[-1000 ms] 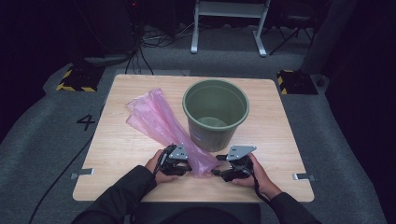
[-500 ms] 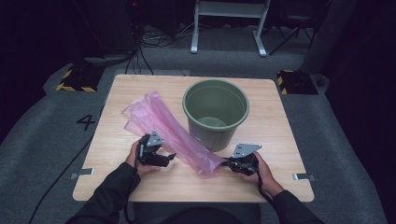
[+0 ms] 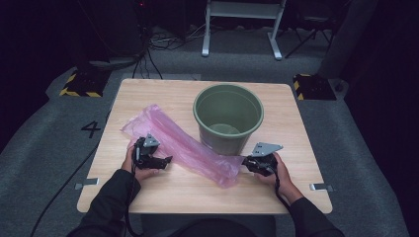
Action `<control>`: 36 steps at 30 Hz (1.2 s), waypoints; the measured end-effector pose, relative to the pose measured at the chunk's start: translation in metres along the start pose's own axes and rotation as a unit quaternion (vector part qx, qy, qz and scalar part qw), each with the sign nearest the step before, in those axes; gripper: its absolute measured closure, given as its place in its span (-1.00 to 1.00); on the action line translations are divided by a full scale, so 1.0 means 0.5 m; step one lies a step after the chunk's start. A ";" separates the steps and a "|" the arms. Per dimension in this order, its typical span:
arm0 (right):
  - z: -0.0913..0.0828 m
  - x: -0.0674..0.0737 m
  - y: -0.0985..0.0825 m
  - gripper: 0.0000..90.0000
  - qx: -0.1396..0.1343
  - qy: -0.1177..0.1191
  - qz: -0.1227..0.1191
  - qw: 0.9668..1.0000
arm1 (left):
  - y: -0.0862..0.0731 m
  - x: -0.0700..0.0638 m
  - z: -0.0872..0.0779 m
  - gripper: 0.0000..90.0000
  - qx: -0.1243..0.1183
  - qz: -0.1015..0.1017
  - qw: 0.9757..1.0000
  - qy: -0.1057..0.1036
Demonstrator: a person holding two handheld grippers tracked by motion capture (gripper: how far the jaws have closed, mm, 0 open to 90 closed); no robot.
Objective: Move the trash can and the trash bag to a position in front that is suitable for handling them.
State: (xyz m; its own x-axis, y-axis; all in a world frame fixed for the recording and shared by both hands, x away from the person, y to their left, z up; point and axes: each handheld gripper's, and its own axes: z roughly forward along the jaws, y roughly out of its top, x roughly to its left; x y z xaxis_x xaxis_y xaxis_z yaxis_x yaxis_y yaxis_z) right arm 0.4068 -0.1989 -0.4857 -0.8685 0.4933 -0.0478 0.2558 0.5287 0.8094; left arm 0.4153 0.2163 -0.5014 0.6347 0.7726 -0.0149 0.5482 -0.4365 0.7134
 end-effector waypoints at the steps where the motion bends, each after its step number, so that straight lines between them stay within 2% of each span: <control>1: 0.002 -0.003 0.001 0.93 -0.004 -0.002 0.001 1.000 | 0.000 0.002 0.001 -0.52 -0.001 0.002 1.000 0.002; 5: 0.007 -0.012 0.005 0.95 -0.011 -0.004 0.001 1.000 | 0.002 0.006 0.005 -0.51 -0.004 0.004 1.000 0.007; 6: 0.010 -0.016 0.010 0.96 -0.010 -0.017 0.000 1.000 | 0.006 0.008 0.008 -0.51 -0.003 0.004 1.000 0.006; 10: 0.016 -0.029 0.019 0.98 -0.011 -0.033 0.006 0.999 | 0.010 0.018 0.011 -0.47 -0.003 -0.003 1.000 0.012; 13: 0.020 -0.040 0.024 0.99 -0.013 -0.037 0.012 0.999 | 0.011 0.021 0.012 -0.49 -0.002 -0.005 1.000 0.016; 18: 0.037 -0.078 0.027 1.00 -0.005 -0.062 0.021 0.998 | 0.012 0.025 0.008 -0.50 -0.009 -0.007 1.000 0.022; 19: 0.037 -0.078 0.027 1.00 -0.005 -0.062 0.021 0.998 | 0.012 0.025 0.008 -0.50 -0.009 -0.007 1.000 0.022; 20: 0.034 -0.093 0.020 1.00 -0.001 -0.066 0.033 0.997 | 0.010 0.028 -0.001 -0.50 -0.016 -0.010 1.000 0.022; 24: 0.010 -0.111 0.005 1.00 0.005 -0.076 0.039 0.996 | 0.004 0.036 -0.025 -0.53 -0.028 -0.020 0.999 0.031; 25: 0.010 -0.111 0.005 1.00 0.005 -0.076 0.039 0.996 | 0.004 0.036 -0.025 -0.54 -0.028 -0.020 0.999 0.031; 26: -0.009 -0.123 -0.007 1.00 0.009 -0.090 0.042 0.995 | -0.002 0.041 -0.035 -0.55 -0.029 -0.026 0.999 0.032; 29: -0.031 -0.140 -0.024 1.00 0.014 -0.098 0.054 0.994 | -0.012 0.047 -0.047 -0.55 -0.028 -0.037 0.998 0.036; 31: -0.038 -0.145 -0.030 0.99 0.018 -0.103 0.056 0.993 | -0.014 0.049 -0.049 -0.56 -0.027 -0.037 0.998 0.037; 32: -0.052 -0.156 -0.043 0.99 0.019 -0.109 0.068 0.992 | -0.020 0.052 -0.055 -0.57 -0.026 -0.039 0.998 0.029; 36: -0.068 -0.169 -0.058 0.98 0.021 -0.117 0.081 0.990 | -0.022 0.052 -0.059 -0.56 -0.031 -0.038 0.999 0.011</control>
State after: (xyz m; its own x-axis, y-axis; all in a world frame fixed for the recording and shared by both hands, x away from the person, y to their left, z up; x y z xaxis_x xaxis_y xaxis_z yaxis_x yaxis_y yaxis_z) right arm 0.4585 -0.2793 -0.4852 -0.6938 0.7179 -0.0567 0.4057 0.4547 0.7929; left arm 0.4097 0.2548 -0.4893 0.5800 0.8127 -0.0556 0.5597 -0.3479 0.7521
